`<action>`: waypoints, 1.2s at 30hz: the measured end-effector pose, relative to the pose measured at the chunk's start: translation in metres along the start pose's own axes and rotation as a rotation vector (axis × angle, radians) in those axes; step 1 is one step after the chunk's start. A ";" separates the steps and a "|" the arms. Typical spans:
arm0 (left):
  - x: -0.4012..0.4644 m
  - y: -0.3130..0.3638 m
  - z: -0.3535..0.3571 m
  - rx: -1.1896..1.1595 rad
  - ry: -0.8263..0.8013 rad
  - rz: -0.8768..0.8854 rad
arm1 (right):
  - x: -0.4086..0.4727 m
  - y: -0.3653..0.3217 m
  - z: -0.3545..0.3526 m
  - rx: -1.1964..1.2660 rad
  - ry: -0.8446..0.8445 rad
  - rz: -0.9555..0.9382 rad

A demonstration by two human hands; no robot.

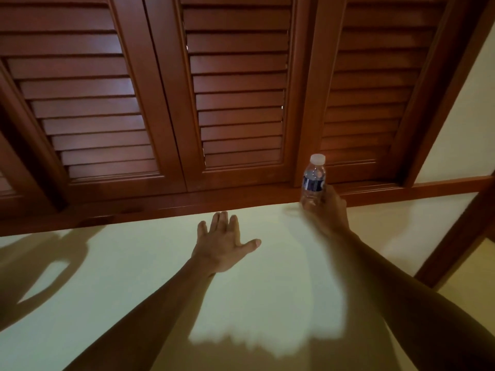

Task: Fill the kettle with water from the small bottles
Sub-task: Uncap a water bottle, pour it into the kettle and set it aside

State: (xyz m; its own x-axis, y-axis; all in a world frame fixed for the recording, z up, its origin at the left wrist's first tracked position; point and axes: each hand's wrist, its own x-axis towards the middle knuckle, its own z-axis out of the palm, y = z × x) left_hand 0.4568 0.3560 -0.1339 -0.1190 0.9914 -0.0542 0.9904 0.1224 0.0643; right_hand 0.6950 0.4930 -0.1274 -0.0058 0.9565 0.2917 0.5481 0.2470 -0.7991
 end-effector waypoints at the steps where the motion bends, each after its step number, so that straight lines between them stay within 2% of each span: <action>1: 0.000 0.001 0.000 -0.001 -0.004 -0.001 | 0.000 0.003 0.001 0.006 -0.005 0.009; 16: 0.001 0.000 0.003 -0.038 0.025 -0.006 | -0.001 0.006 -0.004 0.020 -0.086 0.074; 29: 0.002 -0.001 0.001 -0.069 0.059 -0.003 | -0.007 -0.002 -0.013 -0.026 -0.155 0.043; 36: 0.000 -0.002 -0.003 -0.139 0.112 0.021 | -0.042 -0.014 -0.021 0.099 -0.037 0.119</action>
State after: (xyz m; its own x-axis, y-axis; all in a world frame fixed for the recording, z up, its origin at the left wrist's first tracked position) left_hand 0.4547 0.3556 -0.1310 -0.1134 0.9918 0.0590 0.9744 0.0994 0.2016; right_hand 0.7049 0.4459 -0.1175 0.0223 0.9846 0.1736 0.4616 0.1439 -0.8753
